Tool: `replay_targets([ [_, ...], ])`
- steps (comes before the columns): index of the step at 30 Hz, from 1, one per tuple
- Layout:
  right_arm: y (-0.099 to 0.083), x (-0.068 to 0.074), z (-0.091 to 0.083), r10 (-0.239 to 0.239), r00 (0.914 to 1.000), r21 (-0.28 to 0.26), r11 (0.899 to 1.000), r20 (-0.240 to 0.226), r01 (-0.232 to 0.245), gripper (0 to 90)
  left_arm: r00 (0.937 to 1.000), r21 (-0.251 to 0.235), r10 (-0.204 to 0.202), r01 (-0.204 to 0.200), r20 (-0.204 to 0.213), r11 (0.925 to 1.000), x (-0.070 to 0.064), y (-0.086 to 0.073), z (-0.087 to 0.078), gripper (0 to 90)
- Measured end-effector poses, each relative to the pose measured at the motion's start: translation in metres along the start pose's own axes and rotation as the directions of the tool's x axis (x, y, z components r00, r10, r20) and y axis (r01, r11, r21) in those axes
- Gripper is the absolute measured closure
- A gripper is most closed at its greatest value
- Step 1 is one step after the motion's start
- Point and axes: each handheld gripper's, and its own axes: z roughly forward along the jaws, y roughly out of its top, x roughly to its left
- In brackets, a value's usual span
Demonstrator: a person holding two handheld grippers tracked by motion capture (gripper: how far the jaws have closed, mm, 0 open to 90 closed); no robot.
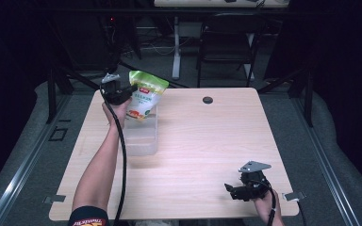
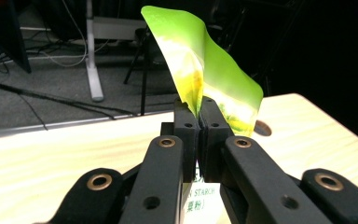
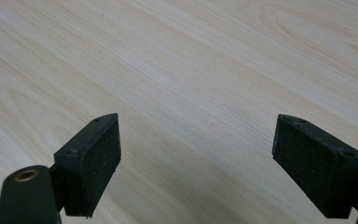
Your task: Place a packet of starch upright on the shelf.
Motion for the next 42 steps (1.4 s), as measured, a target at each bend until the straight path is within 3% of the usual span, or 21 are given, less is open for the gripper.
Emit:
replay_targets([
  [4,0.000,0.000,0.000,-0.004,1.0000,0.010,1.000,0.002,0.004,14.8,0.9996,0.010,-0.023,0.023,-0.014,0.9997,0.008,-0.003,-0.004,87.4],
  [9,0.001,0.001,0.000,-0.003,1.0000,0.008,1.000,0.004,0.003,14.8,0.9996,0.074,0.016,-0.014,-0.022,0.9972,0.011,0.001,-0.006,83.9],
  [15,0.001,0.001,0.000,-0.002,1.0000,0.007,1.000,0.005,0.002,14.8,0.9980,0.150,0.044,-0.037,-0.045,0.9879,0.011,0.005,-0.001,63.6],
  [21,0.001,0.000,0.000,-0.005,1.0000,0.013,1.000,0.004,0.005,14.8,0.9909,0.196,0.070,-0.046,-0.115,0.9795,0.008,0.010,0.009,47.3],
  [25,0.000,0.000,0.000,0.002,1.0000,0.005,1.000,0.005,-0.002,14.9,0.9769,0.233,0.117,-0.073,-0.179,0.9698,0.001,0.011,0.017,42.9],
  [26,0.000,0.000,0.000,0.001,1.0000,0.007,1.000,0.005,-0.001,14.8,0.9696,0.262,0.151,-0.097,-0.193,0.9602,-0.003,0.010,0.021,43.8],
  [28,0.000,0.000,0.000,-0.003,1.0000,0.013,1.000,0.003,0.003,14.8,0.9548,0.291,0.188,-0.117,-0.230,0.9496,-0.008,0.010,0.025,51.8],
  [31,0.000,0.000,-0.001,-0.007,1.0000,0.016,1.000,0.007,0.007,14.8,0.9439,0.305,0.220,-0.140,-0.246,0.9419,-0.013,0.008,0.027,67.5],
  [33,0.000,0.000,-0.001,-0.007,1.0000,0.015,1.000,0.007,0.007,14.8,0.9435,0.307,0.233,-0.155,-0.236,0.9390,-0.014,0.007,0.027,78.0],
  [34,0.000,0.000,-0.001,-0.007,1.0000,0.015,1.000,0.006,0.006,14.8,0.9472,0.307,0.230,-0.155,-0.224,0.9391,-0.014,0.006,0.026,82.4],
  [36,0.000,0.000,-0.001,-0.006,1.0000,0.017,1.000,0.006,0.006,14.8,0.9551,0.296,0.212,-0.145,-0.207,0.9440,-0.012,0.005,0.023,87.6],
  [42,0.000,0.000,0.000,-0.002,1.0000,0.011,1.000,0.003,0.002,14.8,0.9798,0.236,0.128,-0.090,-0.154,0.9676,-0.007,0.002,0.012,88.8],
])
